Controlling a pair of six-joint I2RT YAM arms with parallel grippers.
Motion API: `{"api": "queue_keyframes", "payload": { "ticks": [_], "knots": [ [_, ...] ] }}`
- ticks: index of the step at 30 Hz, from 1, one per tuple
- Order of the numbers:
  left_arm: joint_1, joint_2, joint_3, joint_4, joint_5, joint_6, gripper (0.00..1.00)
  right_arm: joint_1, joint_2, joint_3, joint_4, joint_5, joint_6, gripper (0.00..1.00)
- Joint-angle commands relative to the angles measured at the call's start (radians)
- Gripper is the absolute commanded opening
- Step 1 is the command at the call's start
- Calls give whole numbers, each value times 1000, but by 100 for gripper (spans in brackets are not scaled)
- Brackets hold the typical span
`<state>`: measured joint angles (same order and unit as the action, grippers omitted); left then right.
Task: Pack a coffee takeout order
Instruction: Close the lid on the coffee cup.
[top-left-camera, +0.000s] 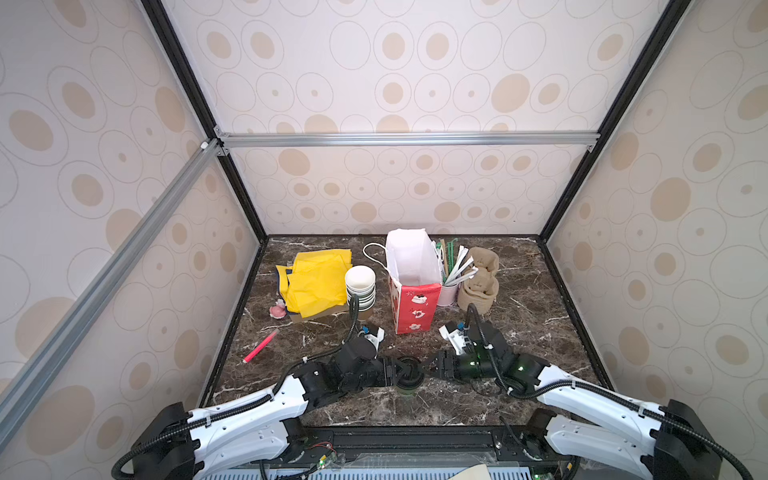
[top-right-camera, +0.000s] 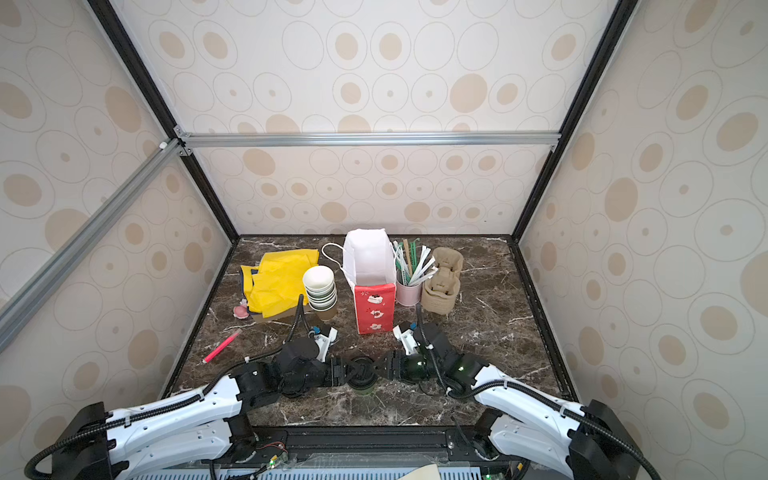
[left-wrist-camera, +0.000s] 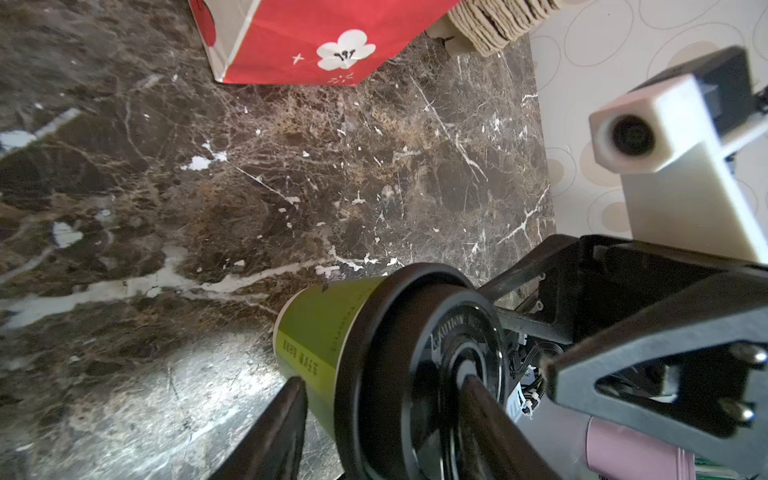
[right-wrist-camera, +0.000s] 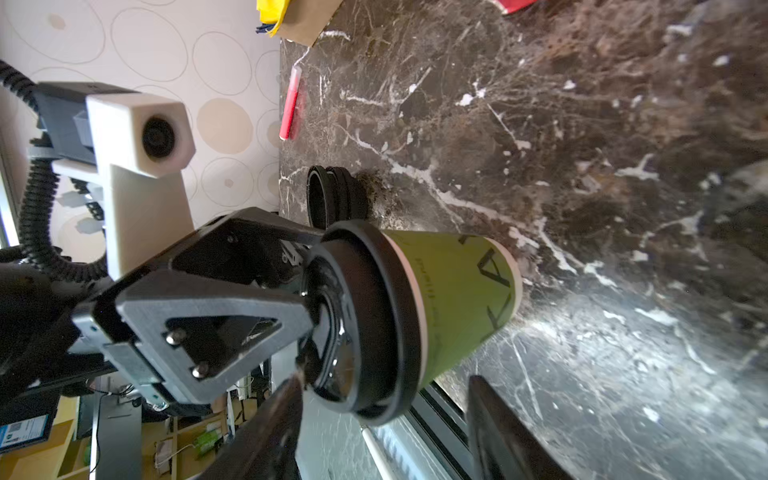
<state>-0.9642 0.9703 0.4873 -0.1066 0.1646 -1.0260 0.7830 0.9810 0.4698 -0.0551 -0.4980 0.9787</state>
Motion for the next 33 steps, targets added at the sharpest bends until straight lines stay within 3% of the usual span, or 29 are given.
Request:
{"api": "queue_keyframes", "payload": {
  "ticks": [1, 6, 11, 23, 33],
  "knots": [
    [2, -7, 28, -40, -20, 21, 56, -5, -58, -21, -71, 53, 24, 58],
    [3, -8, 26, -48, -21, 24, 54, -4, -97, -56, -70, 74, 49, 46],
    [2, -2, 25, -51, -17, 26, 54, -2, -17, -40, 23, -26, 52, 42],
    [4, 13, 21, -57, -10, 26, 52, -3, 94, -94, 124, -44, 68, 42],
    [2, 13, 15, -60, -14, 21, 50, -4, 99, -63, -7, -5, 8, 44]
  ]
}}
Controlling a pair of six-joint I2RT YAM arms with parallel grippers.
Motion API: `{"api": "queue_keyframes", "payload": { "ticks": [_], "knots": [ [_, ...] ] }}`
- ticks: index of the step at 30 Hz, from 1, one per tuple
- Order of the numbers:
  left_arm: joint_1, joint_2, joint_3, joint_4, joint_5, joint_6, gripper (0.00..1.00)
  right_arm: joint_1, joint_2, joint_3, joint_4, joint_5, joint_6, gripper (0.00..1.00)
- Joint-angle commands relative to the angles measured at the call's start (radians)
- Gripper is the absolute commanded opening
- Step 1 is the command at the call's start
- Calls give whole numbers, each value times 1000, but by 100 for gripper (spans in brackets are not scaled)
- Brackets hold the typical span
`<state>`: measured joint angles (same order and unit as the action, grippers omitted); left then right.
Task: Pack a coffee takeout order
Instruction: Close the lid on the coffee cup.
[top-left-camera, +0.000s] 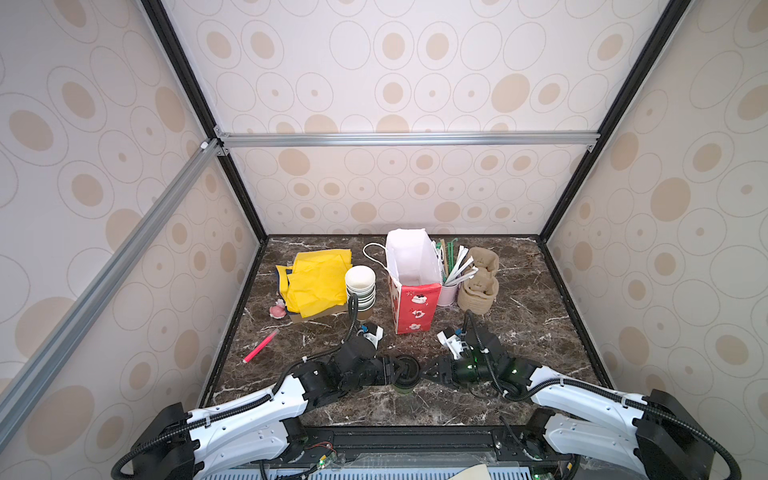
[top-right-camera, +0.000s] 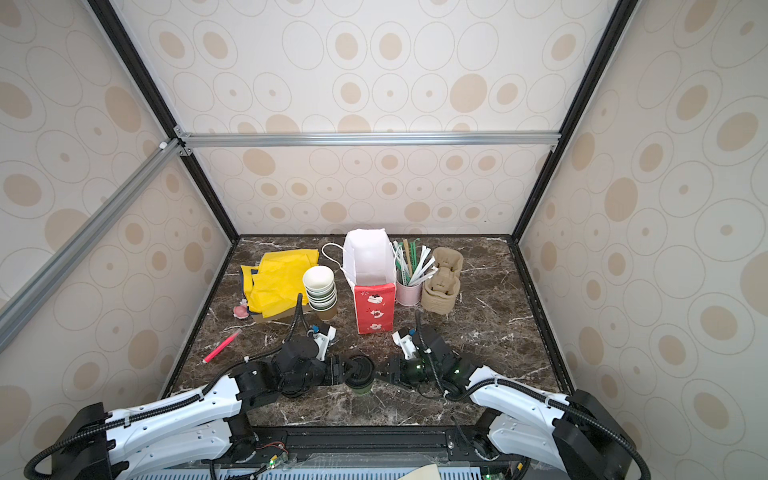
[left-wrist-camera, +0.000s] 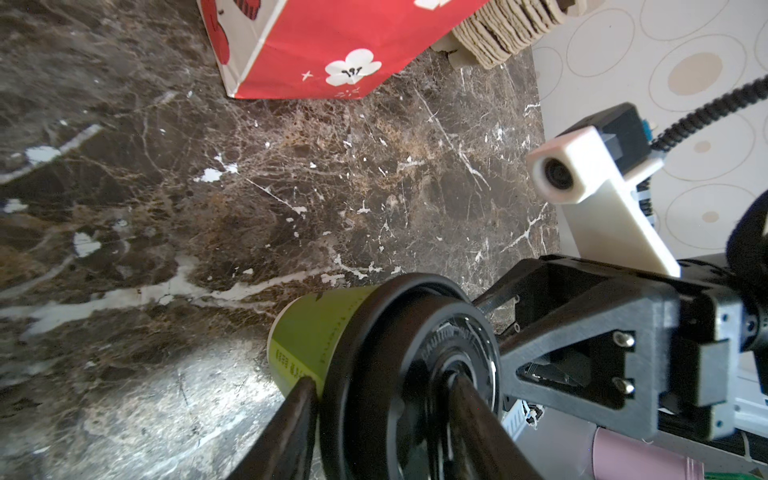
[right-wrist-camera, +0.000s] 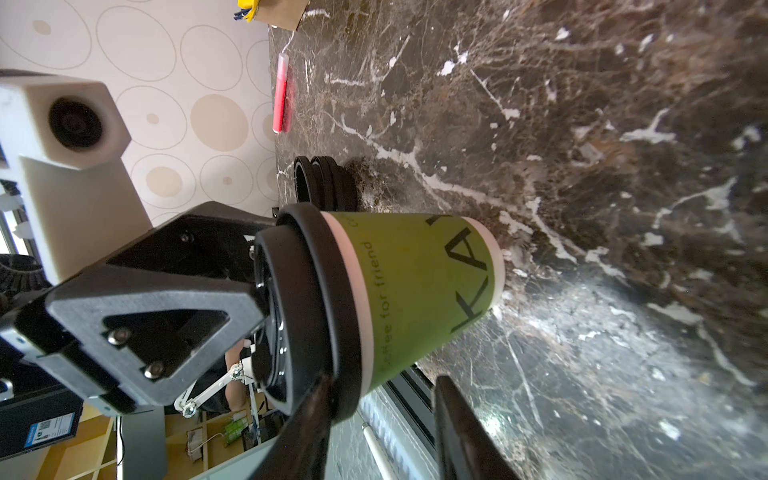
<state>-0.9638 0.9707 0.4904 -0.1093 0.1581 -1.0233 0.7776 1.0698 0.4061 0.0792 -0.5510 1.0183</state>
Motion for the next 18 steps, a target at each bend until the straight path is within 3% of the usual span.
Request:
{"api": "queue_keyframes", "payload": {
  "ticks": [1, 9, 14, 18],
  "knots": [
    [3, 13, 12, -58, -8, 20, 50, 2, -4, 12, -150, 46, -39, 46],
    [4, -38, 48, -72, -47, 24, 67, 0, -123, 147, -279, 120, -99, 70],
    [8, -72, 81, -127, -94, 34, 73, 0, -21, 172, -201, 38, -88, 71],
    [14, -121, 75, -169, -126, 28, 66, 1, 29, 172, -174, 17, -85, 67]
  ]
}}
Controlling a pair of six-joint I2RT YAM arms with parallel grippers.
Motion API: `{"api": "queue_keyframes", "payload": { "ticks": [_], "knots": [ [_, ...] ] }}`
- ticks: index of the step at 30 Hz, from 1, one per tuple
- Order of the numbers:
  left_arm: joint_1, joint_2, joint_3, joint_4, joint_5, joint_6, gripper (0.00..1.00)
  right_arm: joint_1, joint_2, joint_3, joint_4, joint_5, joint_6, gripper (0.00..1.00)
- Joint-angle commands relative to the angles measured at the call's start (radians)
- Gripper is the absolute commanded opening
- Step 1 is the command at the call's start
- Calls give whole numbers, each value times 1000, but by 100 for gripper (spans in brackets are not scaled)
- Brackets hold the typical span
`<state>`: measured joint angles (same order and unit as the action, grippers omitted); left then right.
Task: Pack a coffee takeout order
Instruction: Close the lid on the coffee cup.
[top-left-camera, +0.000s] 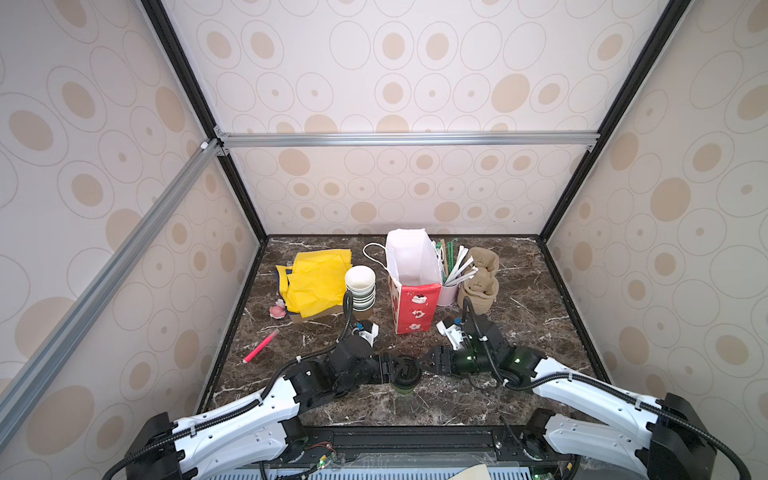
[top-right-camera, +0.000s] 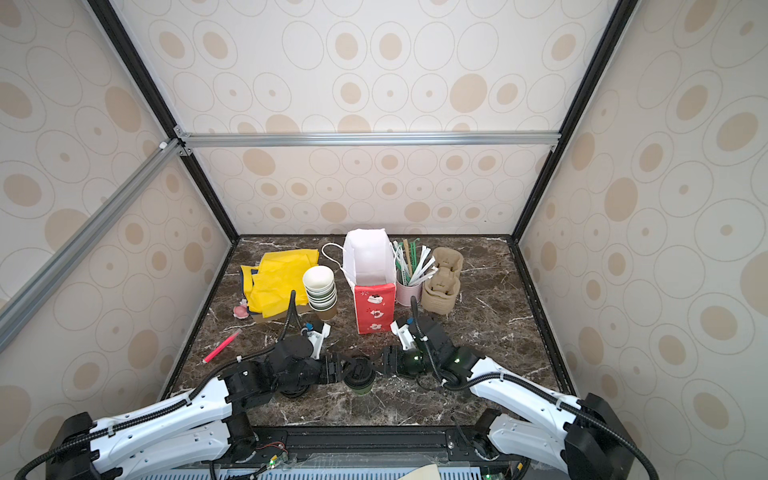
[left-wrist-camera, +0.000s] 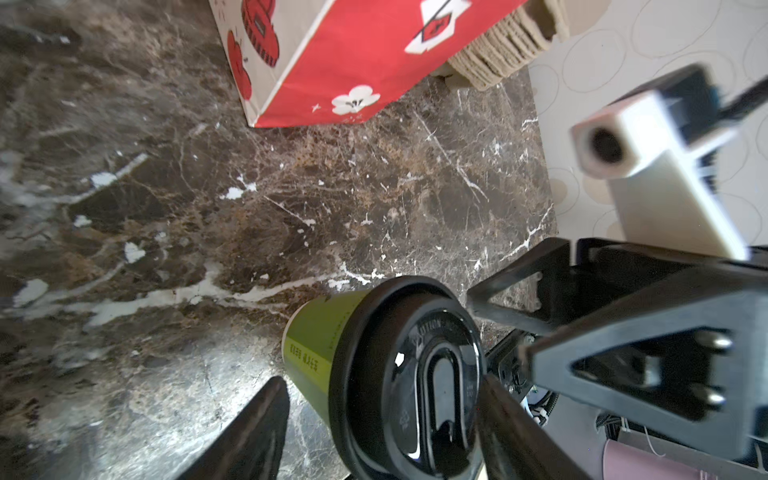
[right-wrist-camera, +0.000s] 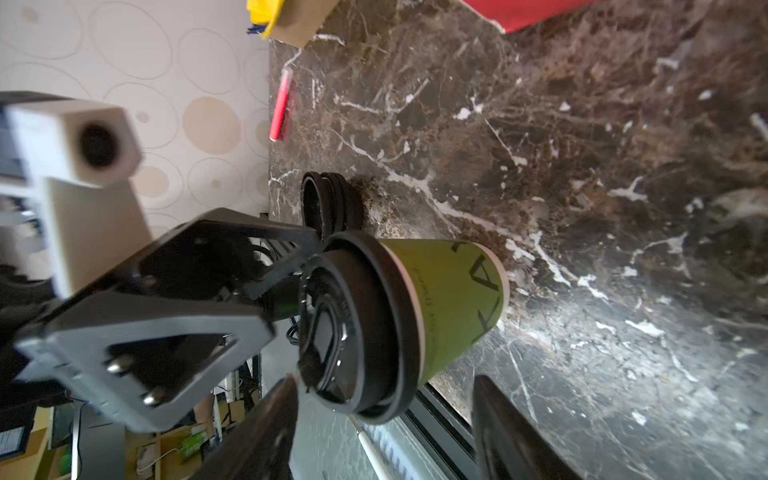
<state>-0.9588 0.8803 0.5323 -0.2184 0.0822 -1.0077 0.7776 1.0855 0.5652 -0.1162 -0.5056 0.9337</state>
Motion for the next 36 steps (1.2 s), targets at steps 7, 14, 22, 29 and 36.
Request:
{"api": "queue_keyframes", "payload": {
  "ticks": [7, 14, 22, 29, 36],
  "knots": [
    [14, -26, -8, -34, -20, 4, 52, 0, 73, -7, 53, -48, 6, 65],
    [14, 7, -39, 9, 14, 4, 39, 1, 91, -35, 42, -30, 5, 62],
    [14, 20, -59, 16, 35, 6, 35, 1, 74, -30, 33, -31, 5, 62],
    [15, 6, 11, 17, -22, 26, 54, -1, -87, 74, -105, 67, -66, 69],
    [16, -38, 76, 53, -205, 23, 62, -75, -275, 260, -569, 481, -207, 68]
  ]
}}
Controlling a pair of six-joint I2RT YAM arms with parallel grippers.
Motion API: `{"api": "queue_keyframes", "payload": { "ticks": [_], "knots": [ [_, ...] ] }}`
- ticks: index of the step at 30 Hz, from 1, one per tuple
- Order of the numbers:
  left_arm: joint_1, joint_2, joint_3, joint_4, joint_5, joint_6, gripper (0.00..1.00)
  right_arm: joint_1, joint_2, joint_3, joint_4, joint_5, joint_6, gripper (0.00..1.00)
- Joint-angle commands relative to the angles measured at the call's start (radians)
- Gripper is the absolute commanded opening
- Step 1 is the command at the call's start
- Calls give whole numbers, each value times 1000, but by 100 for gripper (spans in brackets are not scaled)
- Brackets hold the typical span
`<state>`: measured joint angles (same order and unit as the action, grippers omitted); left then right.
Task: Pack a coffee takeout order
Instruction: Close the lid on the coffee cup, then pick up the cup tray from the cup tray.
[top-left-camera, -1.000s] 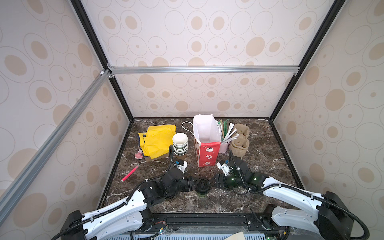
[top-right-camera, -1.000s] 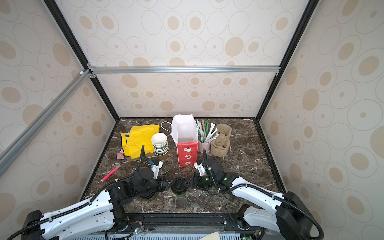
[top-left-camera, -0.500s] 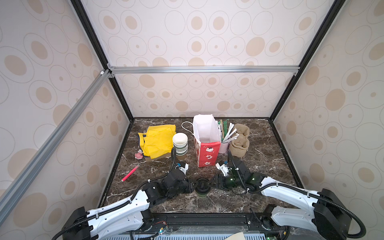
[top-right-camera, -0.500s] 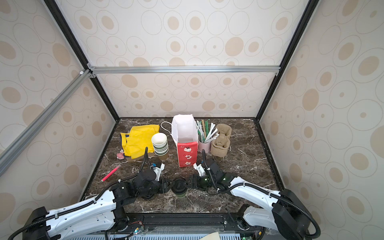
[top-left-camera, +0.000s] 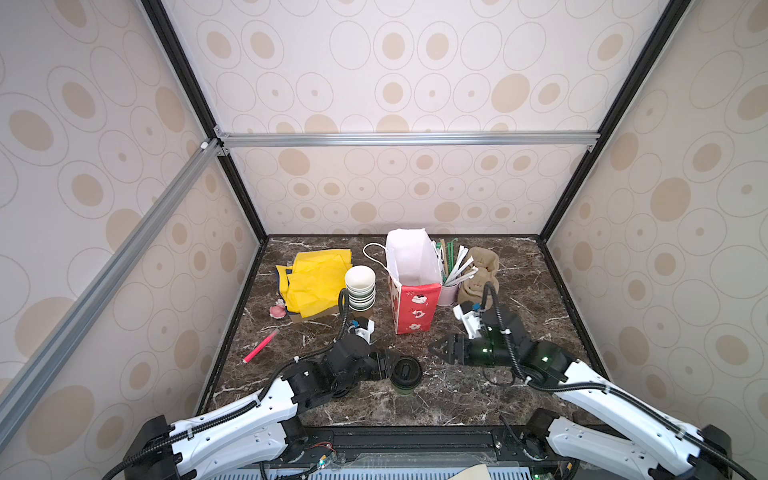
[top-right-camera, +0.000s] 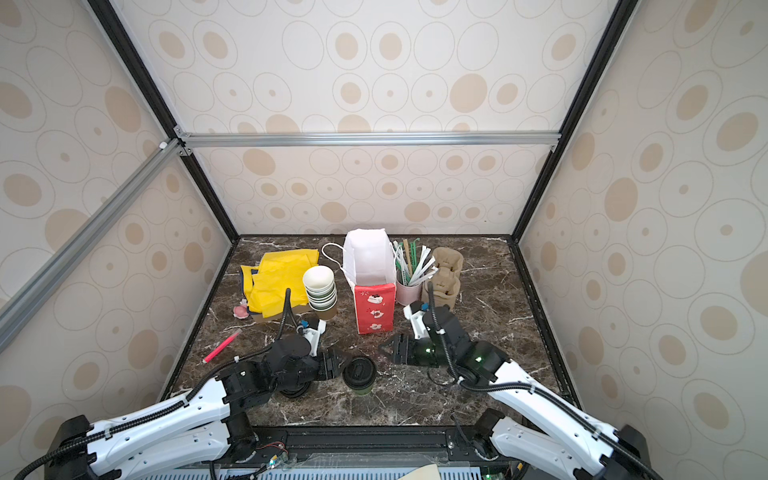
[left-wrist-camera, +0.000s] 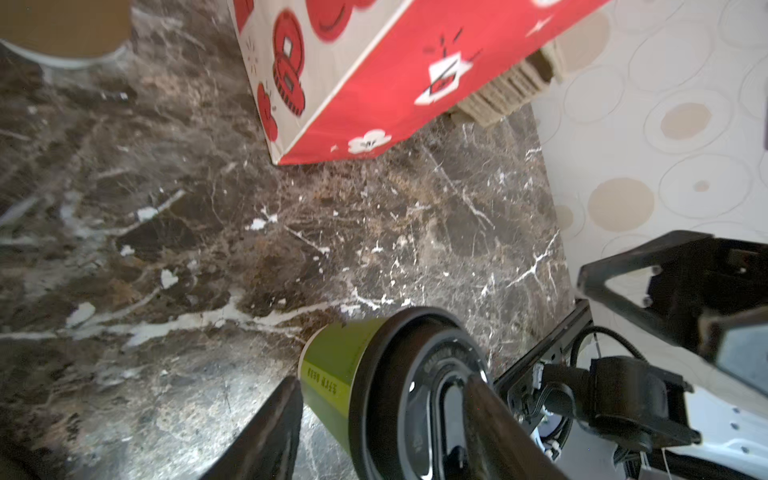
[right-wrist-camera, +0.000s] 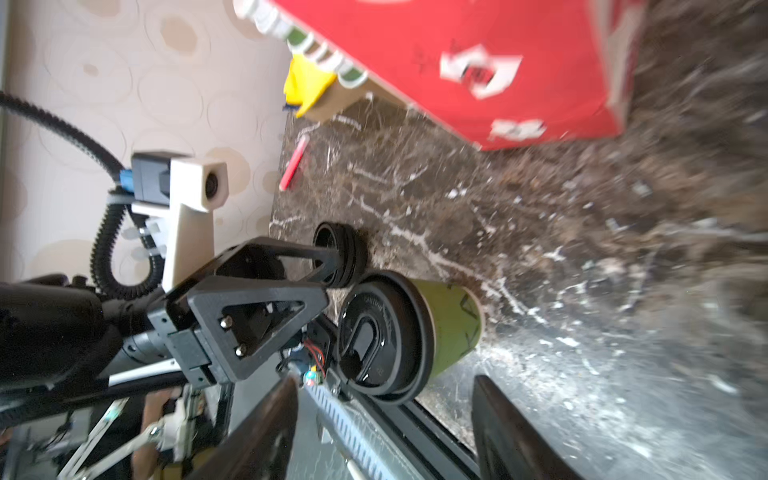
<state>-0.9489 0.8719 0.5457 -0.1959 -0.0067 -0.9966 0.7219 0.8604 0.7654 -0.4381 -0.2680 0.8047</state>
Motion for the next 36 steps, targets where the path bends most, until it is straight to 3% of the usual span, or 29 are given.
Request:
{"api": "queue_keyframes", "payload": {
  "ticks": [1, 5, 11, 16, 19, 22, 24, 29, 36],
  "knots": [
    [6, -37, 67, 44, -133, 16, 62, -22, -71, 79, -277, 303, -89, 67],
    [7, -79, 63, 122, -250, 76, 60, -22, -148, 118, -349, 484, -130, 64],
    [6, -123, -15, 401, -393, 211, 59, -22, -150, 161, -402, 566, -218, 64],
    [6, -69, -41, 618, -437, 324, 55, -34, 2, 262, -397, 754, -299, 65],
    [6, -32, -74, 805, -469, 431, 60, -94, 162, 371, -367, 808, -308, 64],
    [7, 25, -68, 982, -523, 581, 62, -199, 300, 466, -346, 743, -254, 64],
    [6, 77, -18, 984, -572, 629, 63, -282, 385, 514, -358, 653, -207, 63],
    [9, 206, 201, 744, -678, 545, 65, -486, 570, 675, -479, 432, -89, 58],
    [39, 325, 462, 447, -703, 464, 67, -635, 741, 806, -492, 179, -170, 52]
  ]
}}
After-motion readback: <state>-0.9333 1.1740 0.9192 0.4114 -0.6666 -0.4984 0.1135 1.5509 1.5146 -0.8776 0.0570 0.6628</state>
